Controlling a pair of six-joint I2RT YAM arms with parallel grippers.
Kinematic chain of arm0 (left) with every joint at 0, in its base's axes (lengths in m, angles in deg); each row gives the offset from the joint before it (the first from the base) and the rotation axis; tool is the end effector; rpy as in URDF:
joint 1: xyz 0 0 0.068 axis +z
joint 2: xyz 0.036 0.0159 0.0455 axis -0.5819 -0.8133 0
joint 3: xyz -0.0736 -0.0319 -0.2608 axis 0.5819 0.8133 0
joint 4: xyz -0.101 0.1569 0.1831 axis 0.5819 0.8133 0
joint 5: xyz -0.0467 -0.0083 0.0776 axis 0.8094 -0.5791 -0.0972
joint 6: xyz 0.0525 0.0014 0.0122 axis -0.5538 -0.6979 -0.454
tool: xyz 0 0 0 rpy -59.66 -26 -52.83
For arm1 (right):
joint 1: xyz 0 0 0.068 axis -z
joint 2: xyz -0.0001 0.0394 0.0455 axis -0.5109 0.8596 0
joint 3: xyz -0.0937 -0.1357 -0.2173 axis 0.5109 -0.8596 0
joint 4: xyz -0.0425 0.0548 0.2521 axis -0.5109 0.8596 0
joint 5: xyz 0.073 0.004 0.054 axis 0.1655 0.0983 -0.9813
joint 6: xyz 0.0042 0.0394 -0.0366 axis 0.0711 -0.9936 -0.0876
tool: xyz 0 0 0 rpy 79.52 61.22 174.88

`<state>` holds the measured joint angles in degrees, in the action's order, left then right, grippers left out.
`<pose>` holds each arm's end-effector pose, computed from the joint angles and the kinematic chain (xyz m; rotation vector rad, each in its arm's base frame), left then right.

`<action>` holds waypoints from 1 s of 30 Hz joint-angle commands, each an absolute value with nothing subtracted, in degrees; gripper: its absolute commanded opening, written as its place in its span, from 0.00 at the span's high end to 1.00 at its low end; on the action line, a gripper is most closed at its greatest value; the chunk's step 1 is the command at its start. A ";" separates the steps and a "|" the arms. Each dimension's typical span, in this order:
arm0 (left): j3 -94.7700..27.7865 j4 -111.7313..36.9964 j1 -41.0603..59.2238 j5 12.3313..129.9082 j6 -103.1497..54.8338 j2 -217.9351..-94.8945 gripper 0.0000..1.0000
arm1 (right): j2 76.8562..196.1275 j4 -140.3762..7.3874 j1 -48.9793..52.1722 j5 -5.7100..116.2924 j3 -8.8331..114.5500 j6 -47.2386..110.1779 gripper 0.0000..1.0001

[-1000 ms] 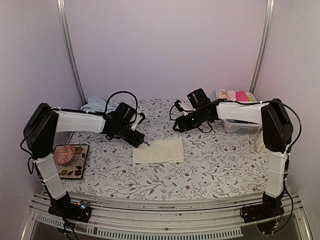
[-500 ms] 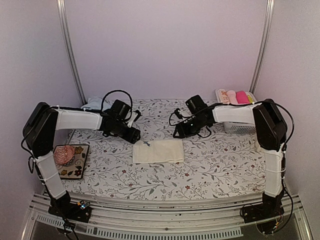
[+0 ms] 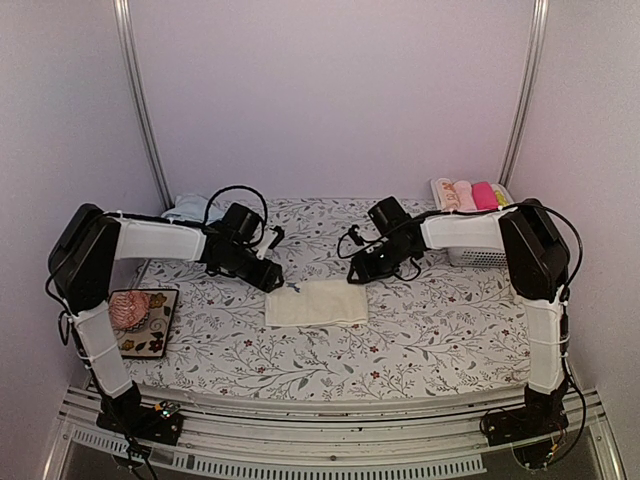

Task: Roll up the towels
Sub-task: Smooth out the towel at the center of the board.

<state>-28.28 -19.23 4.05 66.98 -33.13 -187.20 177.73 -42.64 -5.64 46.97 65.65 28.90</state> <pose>0.3258 -0.2029 0.1686 0.6682 2.4754 -0.3234 0.3604 0.2777 0.1576 -0.7255 2.5693 0.6385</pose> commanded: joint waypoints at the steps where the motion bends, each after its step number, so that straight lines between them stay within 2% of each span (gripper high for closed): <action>1: -27.33 -18.04 4.47 66.66 -33.56 -188.49 0.29 | 178.48 -40.98 -6.20 50.64 64.60 28.64 0.53; 13: -26.03 -19.62 4.47 65.30 -34.59 -189.06 0.34 | 179.07 -42.29 -6.28 54.08 62.92 27.56 0.59; 17: -25.87 -19.96 4.50 65.18 -34.60 -189.46 0.38 | 179.40 -42.99 -6.37 53.93 62.92 27.51 0.72; 22: -25.48 -21.20 4.47 64.54 -34.72 -189.05 0.54 | 178.81 -43.46 -6.37 54.12 61.76 27.48 0.86; 30: -25.58 -23.33 4.47 64.34 -34.94 -188.38 0.88 | 178.11 -44.75 -6.39 53.23 58.77 26.48 0.89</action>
<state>-26.01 -20.96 4.10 64.77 -34.31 -188.53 178.35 -45.03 -6.07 53.15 61.32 27.32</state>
